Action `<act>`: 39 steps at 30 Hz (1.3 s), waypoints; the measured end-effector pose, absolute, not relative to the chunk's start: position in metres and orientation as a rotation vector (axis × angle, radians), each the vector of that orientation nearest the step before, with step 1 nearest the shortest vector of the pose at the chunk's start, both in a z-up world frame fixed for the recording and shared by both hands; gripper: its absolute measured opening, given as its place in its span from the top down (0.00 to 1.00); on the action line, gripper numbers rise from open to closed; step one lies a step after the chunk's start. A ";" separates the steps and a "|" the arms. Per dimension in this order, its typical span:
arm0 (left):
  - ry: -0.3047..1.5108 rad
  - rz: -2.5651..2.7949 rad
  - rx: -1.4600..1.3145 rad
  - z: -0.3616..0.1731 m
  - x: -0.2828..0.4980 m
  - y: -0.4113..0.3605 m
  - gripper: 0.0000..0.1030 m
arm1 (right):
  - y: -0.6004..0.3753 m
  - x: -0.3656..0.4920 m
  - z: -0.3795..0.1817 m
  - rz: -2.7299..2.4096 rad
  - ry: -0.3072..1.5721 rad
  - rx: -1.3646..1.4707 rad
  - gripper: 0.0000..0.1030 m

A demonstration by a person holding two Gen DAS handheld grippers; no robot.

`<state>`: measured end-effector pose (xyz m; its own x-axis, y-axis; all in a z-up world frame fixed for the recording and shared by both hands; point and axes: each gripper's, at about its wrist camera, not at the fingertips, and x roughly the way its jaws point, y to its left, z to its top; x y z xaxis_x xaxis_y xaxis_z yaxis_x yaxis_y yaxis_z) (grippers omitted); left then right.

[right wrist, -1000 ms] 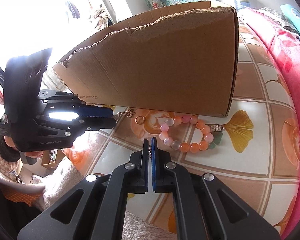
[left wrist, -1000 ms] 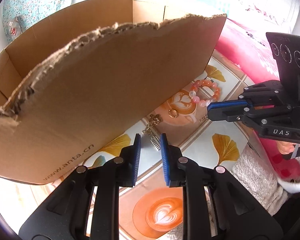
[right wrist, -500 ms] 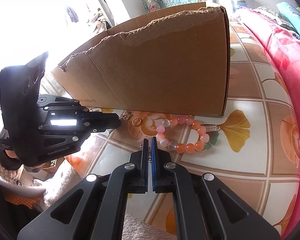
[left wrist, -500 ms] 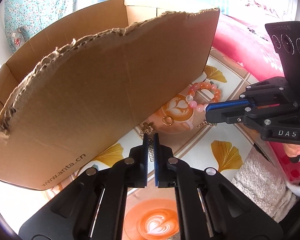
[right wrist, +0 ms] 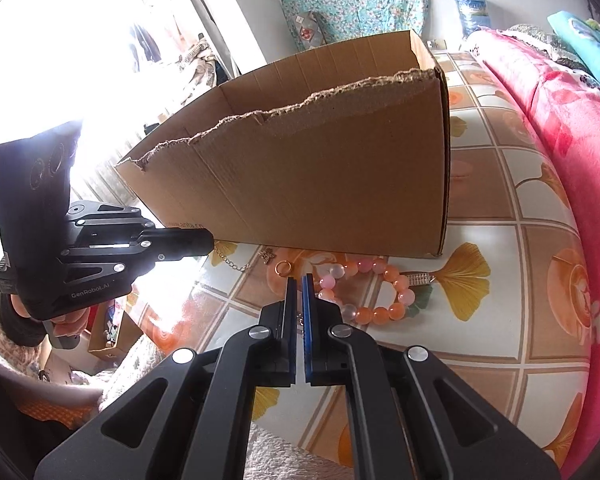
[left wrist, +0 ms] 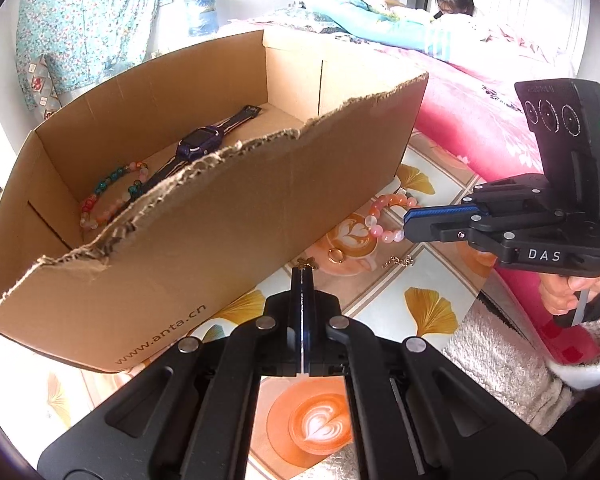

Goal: Organize jewelry

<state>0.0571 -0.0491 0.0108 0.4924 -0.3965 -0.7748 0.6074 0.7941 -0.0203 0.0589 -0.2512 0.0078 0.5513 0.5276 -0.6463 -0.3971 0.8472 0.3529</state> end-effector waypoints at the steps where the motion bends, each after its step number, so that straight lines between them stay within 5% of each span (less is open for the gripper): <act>1: 0.854 -0.617 0.266 0.013 0.056 -0.048 1.00 | -0.251 0.058 0.010 0.552 0.815 0.176 0.97; 21: 0.598 -0.657 0.187 0.108 0.031 -0.011 1.00 | -0.256 0.046 0.105 0.606 0.616 0.162 0.97; 24: 0.590 -0.655 0.174 0.111 0.028 -0.005 1.00 | -0.249 0.047 0.093 0.603 0.689 0.142 0.95; 28: 0.609 -0.653 0.166 0.104 0.028 -0.002 1.00 | -0.238 0.051 0.050 0.561 0.826 0.111 0.78; 39: 0.635 -0.659 0.169 0.091 0.023 -0.002 1.00 | -0.218 0.063 -0.004 0.454 0.935 -0.072 0.80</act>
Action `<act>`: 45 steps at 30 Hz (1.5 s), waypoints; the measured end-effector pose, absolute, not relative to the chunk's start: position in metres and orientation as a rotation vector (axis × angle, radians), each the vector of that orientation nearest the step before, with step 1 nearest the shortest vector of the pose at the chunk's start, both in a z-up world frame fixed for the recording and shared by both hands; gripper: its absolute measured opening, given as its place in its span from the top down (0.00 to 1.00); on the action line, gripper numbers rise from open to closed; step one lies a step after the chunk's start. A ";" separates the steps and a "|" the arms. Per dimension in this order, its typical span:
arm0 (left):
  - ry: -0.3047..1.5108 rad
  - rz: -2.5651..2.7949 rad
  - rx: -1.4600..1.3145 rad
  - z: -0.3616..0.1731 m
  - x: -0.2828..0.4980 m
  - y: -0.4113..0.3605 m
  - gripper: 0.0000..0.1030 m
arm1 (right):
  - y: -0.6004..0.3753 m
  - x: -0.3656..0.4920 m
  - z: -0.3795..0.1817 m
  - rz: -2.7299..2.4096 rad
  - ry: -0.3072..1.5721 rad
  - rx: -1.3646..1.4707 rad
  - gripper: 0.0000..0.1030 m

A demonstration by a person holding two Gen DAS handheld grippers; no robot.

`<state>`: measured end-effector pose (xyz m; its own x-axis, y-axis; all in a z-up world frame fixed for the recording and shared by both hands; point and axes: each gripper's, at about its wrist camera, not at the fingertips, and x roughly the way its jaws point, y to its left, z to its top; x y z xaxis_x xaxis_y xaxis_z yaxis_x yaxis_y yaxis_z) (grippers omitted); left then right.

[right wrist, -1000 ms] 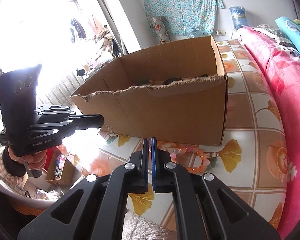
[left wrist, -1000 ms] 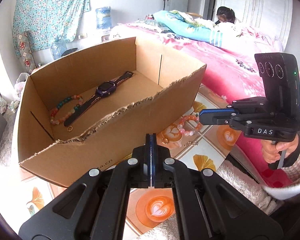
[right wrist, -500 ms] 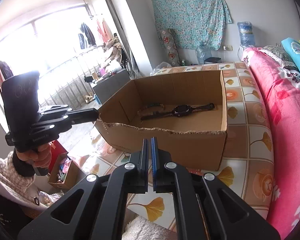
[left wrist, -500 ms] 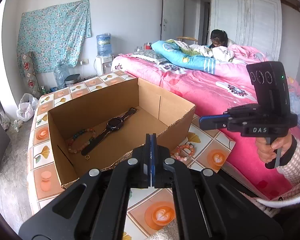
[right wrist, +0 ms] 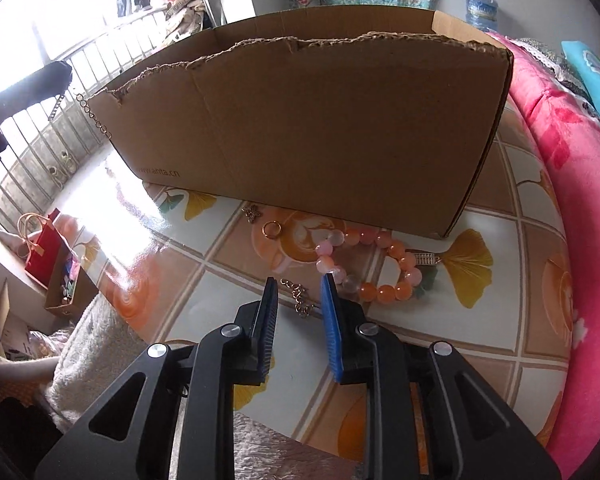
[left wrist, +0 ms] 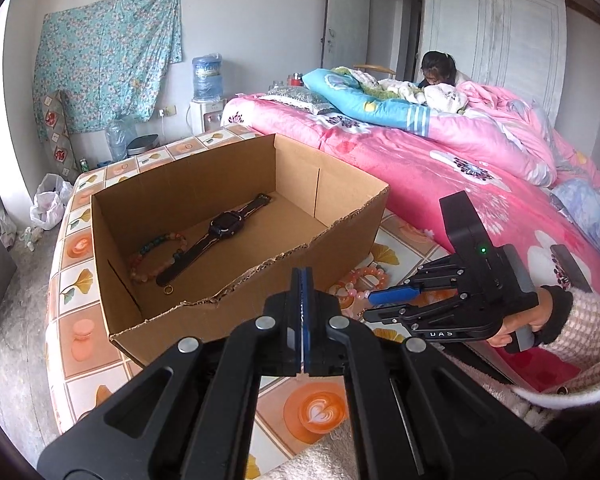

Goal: Organize jewelry

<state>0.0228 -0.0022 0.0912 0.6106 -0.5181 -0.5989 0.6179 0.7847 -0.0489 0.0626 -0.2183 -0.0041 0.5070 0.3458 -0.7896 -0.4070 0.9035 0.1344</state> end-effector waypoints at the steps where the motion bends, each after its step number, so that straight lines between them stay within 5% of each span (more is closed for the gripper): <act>1: 0.636 -0.659 0.170 0.090 0.023 -0.002 1.00 | -0.215 0.062 -0.004 0.450 0.934 -0.103 0.84; 4: 0.636 -0.659 0.167 0.090 0.022 -0.001 1.00 | -0.207 0.058 -0.003 0.462 0.948 -0.166 0.97; 7: 0.632 -0.654 0.158 0.089 0.022 0.002 1.00 | -0.205 0.056 0.000 0.449 0.952 -0.185 0.98; 19: 0.594 -0.641 0.148 0.100 0.020 0.013 1.00 | -0.222 0.051 0.064 0.503 0.829 -0.055 0.99; 33: 0.634 -0.623 0.133 0.089 0.028 0.017 1.00 | -0.198 0.090 0.002 0.534 1.105 -0.247 0.90; 45: 0.630 -0.623 0.116 0.087 0.028 0.020 1.00 | -0.191 0.088 0.010 0.526 1.104 -0.247 0.99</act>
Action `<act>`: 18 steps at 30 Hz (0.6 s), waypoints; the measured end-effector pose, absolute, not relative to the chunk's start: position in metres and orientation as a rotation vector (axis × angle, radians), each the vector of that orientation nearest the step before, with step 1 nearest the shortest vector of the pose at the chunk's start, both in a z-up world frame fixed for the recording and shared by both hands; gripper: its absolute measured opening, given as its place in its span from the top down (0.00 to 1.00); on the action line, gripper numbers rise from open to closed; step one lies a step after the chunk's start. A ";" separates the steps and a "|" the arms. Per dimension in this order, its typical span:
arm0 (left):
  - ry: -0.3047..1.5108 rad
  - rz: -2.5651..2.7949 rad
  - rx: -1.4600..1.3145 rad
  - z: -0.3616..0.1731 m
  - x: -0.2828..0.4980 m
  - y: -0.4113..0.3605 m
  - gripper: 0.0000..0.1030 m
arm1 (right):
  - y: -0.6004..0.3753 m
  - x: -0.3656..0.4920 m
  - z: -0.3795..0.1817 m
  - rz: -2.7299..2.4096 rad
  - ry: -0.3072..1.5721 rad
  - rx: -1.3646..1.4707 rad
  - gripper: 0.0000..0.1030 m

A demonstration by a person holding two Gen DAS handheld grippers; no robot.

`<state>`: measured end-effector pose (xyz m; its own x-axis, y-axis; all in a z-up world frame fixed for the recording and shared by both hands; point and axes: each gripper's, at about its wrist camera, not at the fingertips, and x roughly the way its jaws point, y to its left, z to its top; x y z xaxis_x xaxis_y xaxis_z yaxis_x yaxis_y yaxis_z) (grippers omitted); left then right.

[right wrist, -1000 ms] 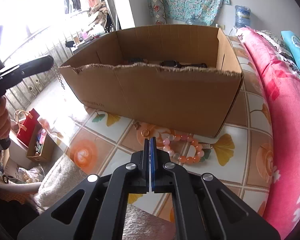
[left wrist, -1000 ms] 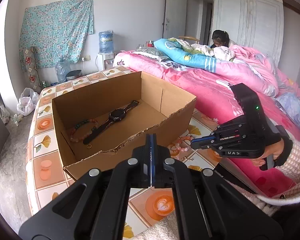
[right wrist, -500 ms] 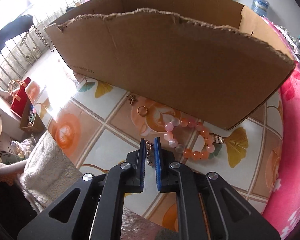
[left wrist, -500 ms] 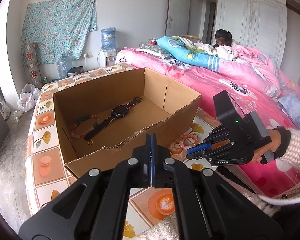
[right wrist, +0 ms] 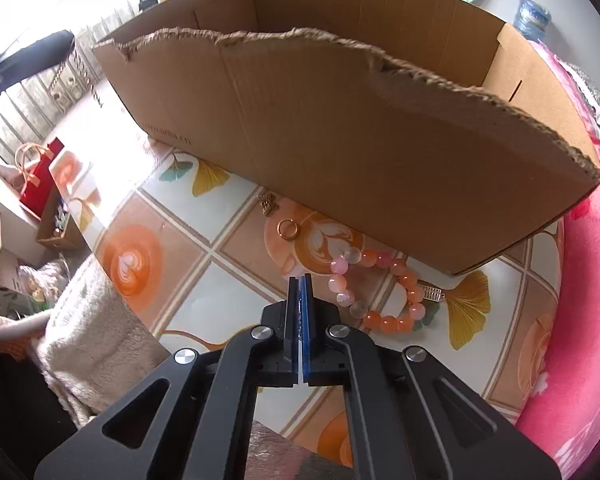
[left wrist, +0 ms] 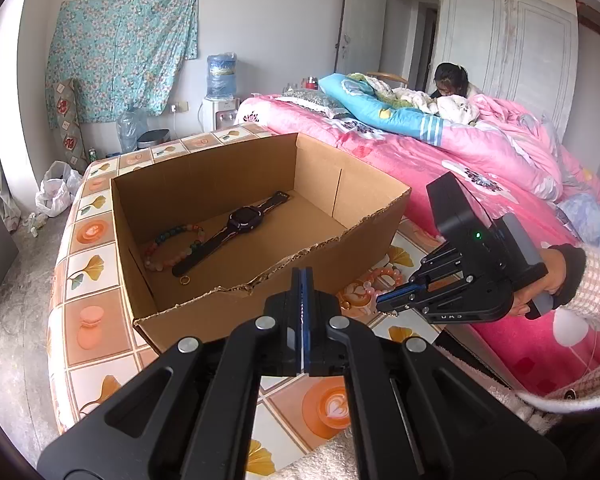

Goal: Organize jewelry

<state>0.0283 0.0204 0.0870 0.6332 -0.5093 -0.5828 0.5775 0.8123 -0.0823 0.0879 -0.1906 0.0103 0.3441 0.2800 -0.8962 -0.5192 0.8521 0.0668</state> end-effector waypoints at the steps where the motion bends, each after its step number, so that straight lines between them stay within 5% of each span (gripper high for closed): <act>1: 0.628 -0.623 0.118 0.088 0.028 0.021 1.00 | -0.193 0.088 0.016 0.525 1.093 -0.227 0.99; 9: 0.615 -0.610 0.105 0.090 0.027 0.026 1.00 | -0.198 0.082 0.052 0.518 1.038 -0.213 0.99; 14: 0.619 -0.607 0.099 0.088 0.027 0.028 1.00 | -0.201 0.082 0.024 0.504 1.131 -0.236 0.73; 18: 0.626 -0.605 0.102 0.085 0.028 0.028 1.00 | -0.192 0.084 0.003 0.516 1.179 -0.292 0.73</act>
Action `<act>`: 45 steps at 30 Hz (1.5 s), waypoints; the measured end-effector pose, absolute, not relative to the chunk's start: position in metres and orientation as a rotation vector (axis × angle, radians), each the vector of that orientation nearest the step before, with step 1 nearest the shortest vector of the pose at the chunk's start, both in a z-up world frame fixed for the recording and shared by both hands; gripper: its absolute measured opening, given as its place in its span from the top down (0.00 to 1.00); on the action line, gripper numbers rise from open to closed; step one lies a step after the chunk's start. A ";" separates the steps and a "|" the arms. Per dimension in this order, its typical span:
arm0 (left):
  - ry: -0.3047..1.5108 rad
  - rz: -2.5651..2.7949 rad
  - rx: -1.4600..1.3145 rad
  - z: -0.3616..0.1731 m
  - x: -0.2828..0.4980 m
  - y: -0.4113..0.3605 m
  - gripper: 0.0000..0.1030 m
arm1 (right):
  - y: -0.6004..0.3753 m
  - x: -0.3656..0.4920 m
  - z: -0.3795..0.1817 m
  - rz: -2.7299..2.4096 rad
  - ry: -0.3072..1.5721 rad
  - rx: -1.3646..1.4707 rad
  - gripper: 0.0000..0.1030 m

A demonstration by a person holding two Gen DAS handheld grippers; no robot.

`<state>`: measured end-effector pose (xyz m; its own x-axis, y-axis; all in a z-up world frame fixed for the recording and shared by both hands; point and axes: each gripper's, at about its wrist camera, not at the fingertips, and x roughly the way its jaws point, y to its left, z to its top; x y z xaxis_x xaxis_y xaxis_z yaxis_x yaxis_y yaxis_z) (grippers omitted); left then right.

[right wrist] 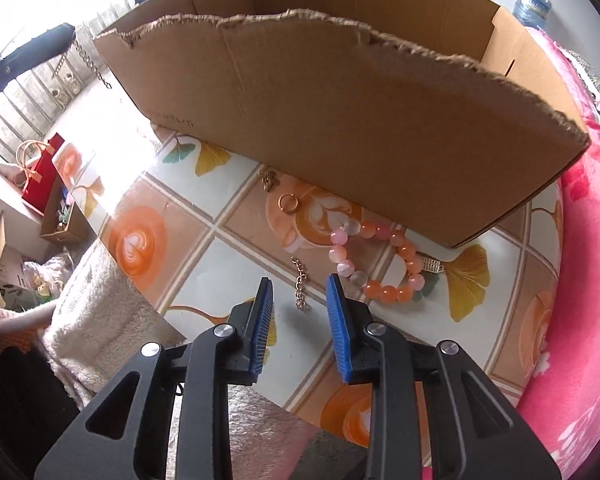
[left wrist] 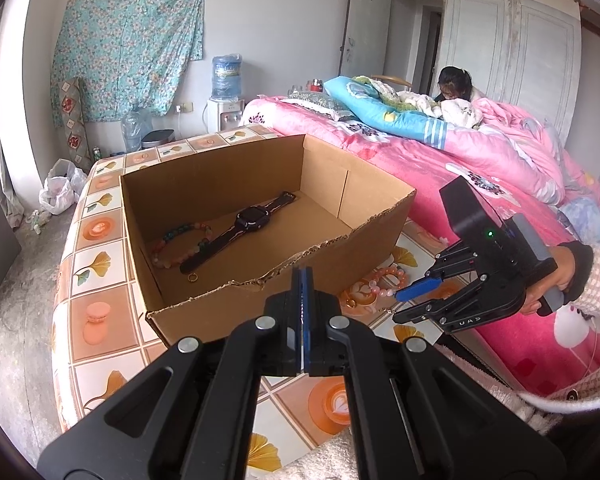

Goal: Organize jewelry

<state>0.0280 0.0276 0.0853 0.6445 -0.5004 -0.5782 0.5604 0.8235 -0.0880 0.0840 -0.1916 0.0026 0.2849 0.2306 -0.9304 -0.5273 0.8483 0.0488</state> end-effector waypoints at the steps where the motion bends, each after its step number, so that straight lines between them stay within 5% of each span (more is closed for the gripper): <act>1: 0.628 -0.604 0.100 0.085 0.029 0.028 1.00 | -0.189 0.084 0.002 0.520 1.164 -0.309 0.73; 3: 0.631 -0.601 0.095 0.083 0.030 0.029 1.00 | -0.187 0.086 0.002 0.521 1.172 -0.319 0.75; 5: 0.632 -0.599 0.092 0.082 0.032 0.030 1.00 | -0.185 0.090 0.002 0.538 1.182 -0.314 0.94; 8: 0.635 -0.593 0.084 0.081 0.033 0.031 1.00 | -0.178 0.090 0.001 0.557 1.186 -0.348 0.98; 23: 0.628 -0.580 0.065 0.080 0.032 0.038 1.00 | -0.195 0.090 0.049 0.581 1.080 -0.137 1.00; 34: 0.661 -0.612 0.038 0.070 0.027 0.036 1.00 | -0.204 0.070 0.001 0.491 1.220 -0.223 1.00; 45: 0.745 -0.657 -0.015 0.024 0.037 0.020 1.00 | -0.197 0.094 0.005 0.526 1.157 -0.201 0.98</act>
